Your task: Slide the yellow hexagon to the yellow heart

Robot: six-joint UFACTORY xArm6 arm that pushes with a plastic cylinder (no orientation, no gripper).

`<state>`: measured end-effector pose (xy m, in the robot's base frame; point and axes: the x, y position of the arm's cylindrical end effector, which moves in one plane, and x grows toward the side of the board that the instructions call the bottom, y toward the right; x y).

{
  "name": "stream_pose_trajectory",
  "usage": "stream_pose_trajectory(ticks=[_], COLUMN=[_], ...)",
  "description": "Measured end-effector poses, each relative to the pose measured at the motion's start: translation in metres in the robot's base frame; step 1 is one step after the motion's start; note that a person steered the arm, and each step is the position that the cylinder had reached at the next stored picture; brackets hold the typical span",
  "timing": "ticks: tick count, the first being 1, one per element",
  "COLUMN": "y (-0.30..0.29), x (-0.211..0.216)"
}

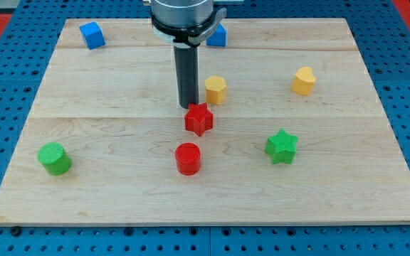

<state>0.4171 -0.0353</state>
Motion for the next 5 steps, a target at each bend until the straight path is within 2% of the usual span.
stream_pose_trajectory(ticks=[5], y=[-0.027], x=[-0.017])
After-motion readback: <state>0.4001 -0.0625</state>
